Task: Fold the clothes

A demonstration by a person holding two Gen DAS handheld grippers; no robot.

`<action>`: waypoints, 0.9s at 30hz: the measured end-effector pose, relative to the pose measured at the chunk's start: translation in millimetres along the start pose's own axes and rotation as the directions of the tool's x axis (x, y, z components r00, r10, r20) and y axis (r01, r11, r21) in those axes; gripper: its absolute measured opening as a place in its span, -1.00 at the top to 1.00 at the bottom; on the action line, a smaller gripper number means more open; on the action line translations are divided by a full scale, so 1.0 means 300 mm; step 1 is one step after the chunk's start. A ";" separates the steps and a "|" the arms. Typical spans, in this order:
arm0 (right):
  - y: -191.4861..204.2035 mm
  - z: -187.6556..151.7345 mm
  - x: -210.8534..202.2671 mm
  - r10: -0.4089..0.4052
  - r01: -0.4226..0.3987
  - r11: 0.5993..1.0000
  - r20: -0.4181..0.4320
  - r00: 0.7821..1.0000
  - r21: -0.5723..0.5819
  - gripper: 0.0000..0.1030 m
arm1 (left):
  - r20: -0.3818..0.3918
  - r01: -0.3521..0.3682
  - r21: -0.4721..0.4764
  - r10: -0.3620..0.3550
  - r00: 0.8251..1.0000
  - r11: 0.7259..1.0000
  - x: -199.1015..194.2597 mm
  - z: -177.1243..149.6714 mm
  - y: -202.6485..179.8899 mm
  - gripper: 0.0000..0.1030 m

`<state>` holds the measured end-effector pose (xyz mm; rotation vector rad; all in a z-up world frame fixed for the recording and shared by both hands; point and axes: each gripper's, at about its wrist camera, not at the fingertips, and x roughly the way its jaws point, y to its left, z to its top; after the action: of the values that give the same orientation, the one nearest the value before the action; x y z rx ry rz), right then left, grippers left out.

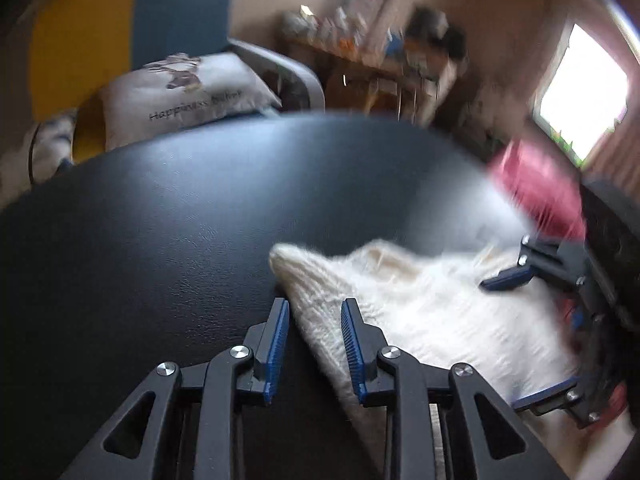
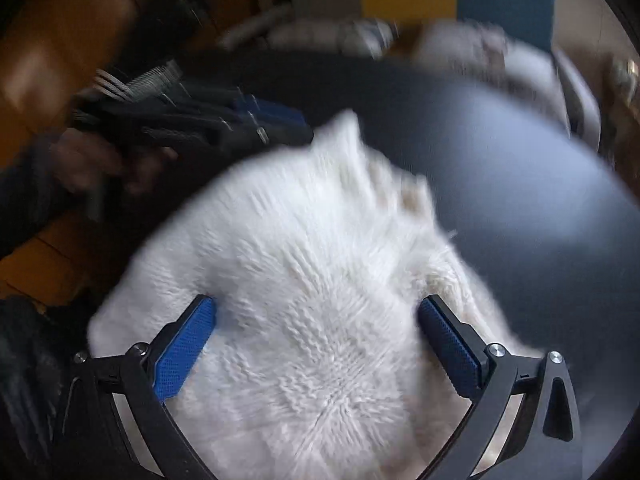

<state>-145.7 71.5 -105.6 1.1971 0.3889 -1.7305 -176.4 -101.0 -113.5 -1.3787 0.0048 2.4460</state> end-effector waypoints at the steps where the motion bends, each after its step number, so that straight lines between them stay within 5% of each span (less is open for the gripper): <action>1: -0.016 -0.009 -0.004 0.019 -0.019 0.999 0.027 0.999 0.026 -1.00 | -0.036 -0.025 0.036 0.027 0.999 0.999 0.031 0.000 -0.021 0.50; 7: 0.018 -0.044 -0.119 -0.036 0.031 0.998 0.097 0.995 0.055 -1.00 | 0.049 -0.037 -0.069 0.041 0.998 0.997 -0.048 0.030 0.011 0.46; 11: 0.145 -0.123 -0.192 -0.003 0.007 1.000 0.128 0.992 -0.027 -1.00 | 0.166 0.078 -0.058 -0.067 0.984 0.995 -0.203 -0.076 -0.052 0.46; 15: 0.222 -0.218 -0.086 -0.160 0.164 0.982 0.048 0.986 -0.094 -1.00 | 0.130 0.114 0.083 -0.125 0.984 0.990 -0.226 -0.228 -0.203 0.46; 17: 0.254 -0.253 -0.048 -0.225 0.227 0.966 0.026 0.974 -0.120 -1.00 | 0.144 0.039 0.106 -0.054 0.988 0.994 -0.215 -0.276 -0.249 0.46; 18: 0.262 -0.254 -0.051 -0.238 0.241 0.963 0.035 0.971 -0.117 -1.00 | 0.154 -0.001 0.116 -0.017 0.988 0.993 -0.209 -0.299 -0.271 0.46; 21: 0.284 -0.259 -0.075 -0.270 0.275 0.957 0.061 0.961 -0.093 -1.00 | 0.175 0.047 0.008 -0.048 0.983 0.999 -0.235 -0.304 -0.235 0.47; 24: 0.298 -0.281 -0.170 -0.268 0.269 0.963 0.082 0.960 -0.011 -1.00 | 0.282 0.094 -0.007 -0.088 0.955 0.996 -0.337 -0.316 -0.225 0.47; 27: 0.304 -0.347 -0.237 -0.262 0.256 0.964 0.111 0.959 0.072 -1.00 | 0.295 0.118 0.084 -0.138 0.946 0.989 -0.379 -0.365 -0.294 0.47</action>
<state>-8.7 136.8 -71.7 1.1139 0.4423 -2.0410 -6.0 -67.8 -63.0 -0.9374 -0.0740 2.4946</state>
